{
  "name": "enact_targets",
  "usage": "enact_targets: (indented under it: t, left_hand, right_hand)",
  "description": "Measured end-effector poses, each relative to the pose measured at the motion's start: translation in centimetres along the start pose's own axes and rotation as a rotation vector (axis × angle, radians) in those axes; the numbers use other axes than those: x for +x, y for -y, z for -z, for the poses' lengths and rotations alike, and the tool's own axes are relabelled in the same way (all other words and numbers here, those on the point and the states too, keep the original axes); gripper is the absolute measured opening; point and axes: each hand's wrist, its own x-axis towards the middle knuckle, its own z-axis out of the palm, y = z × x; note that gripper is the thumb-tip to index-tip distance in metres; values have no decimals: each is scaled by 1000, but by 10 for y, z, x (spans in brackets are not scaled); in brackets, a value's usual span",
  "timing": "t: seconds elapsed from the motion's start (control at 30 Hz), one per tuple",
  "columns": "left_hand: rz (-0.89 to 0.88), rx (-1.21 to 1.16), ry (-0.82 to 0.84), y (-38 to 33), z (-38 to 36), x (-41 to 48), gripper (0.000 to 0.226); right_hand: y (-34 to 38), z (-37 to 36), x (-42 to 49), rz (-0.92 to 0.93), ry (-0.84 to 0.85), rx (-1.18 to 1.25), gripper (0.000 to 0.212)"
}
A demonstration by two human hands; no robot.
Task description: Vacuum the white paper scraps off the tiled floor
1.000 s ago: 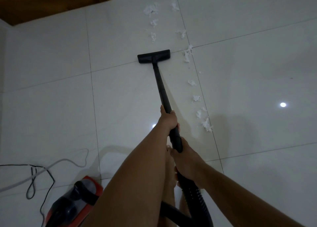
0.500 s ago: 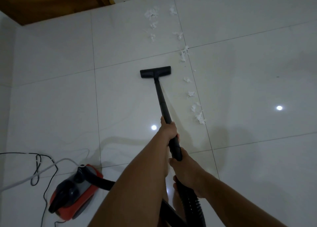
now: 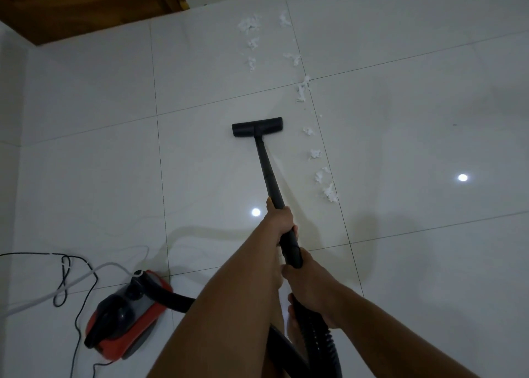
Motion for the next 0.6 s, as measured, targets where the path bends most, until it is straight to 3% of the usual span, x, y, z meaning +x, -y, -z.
enact_targets:
  t: [0.17,0.37,0.6]
  left_hand:
    - [-17,-25,2,-21,8,17,58]
    - [-38,-44,7,-59,22,45,58]
    - [-93,-29,-4,-118,40,79,67]
  right_hand:
    - [16,-1,23,26,-26,-5,51]
    - [47,3,54,95,-6,42,42]
    - [105,11,90,66,2,81,59]
